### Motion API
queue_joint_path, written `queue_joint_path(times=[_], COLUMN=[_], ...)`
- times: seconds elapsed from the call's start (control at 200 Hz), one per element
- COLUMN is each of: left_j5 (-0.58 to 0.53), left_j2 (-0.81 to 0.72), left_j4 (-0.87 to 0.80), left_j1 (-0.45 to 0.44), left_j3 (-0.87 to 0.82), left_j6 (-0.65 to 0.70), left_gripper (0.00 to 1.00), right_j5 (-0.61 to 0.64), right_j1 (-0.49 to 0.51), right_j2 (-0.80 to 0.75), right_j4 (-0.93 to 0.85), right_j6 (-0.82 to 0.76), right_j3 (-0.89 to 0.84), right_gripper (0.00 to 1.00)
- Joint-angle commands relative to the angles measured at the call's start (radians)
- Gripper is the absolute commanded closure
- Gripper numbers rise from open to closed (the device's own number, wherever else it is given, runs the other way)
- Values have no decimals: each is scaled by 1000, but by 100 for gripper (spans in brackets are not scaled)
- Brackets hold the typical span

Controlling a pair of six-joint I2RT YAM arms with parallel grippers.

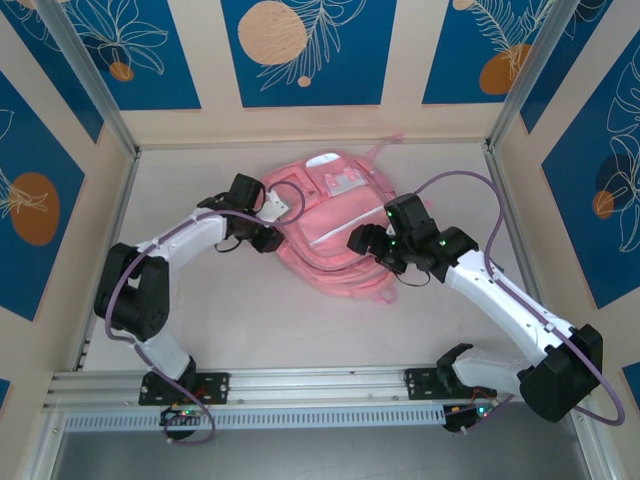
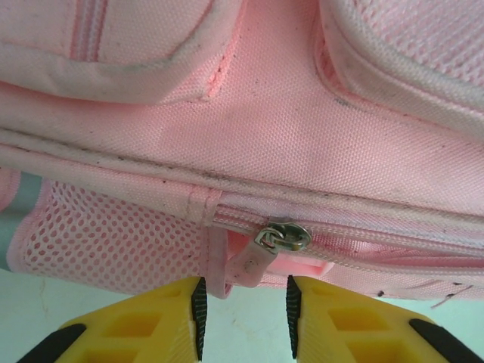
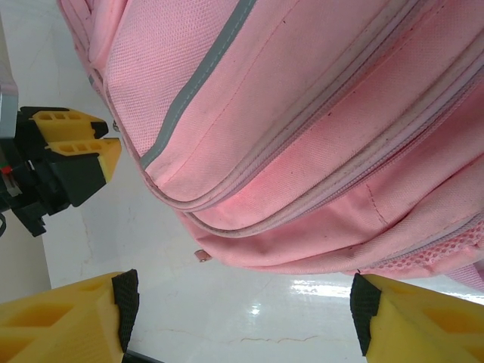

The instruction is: Pack the student bag

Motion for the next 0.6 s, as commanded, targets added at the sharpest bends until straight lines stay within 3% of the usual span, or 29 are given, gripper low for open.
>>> queue_joint_path(times=[0.0, 0.29, 0.595], left_j5=[34, 25, 0], left_j2=[38, 85, 105], left_j4=[-35, -26, -52], left_j1=[8, 7, 7], left_j3=[33, 72, 125], left_j6=[63, 97, 117], left_gripper=[65, 66, 88], right_j5=[-2, -7, -10], right_j1=[-7, -7, -7], right_j2=[-7, -3, -2], right_j4=[-6, 0, 8], right_j6=[13, 19, 31], right_j3=[-11, -14, -23], right_gripper=[24, 24, 24])
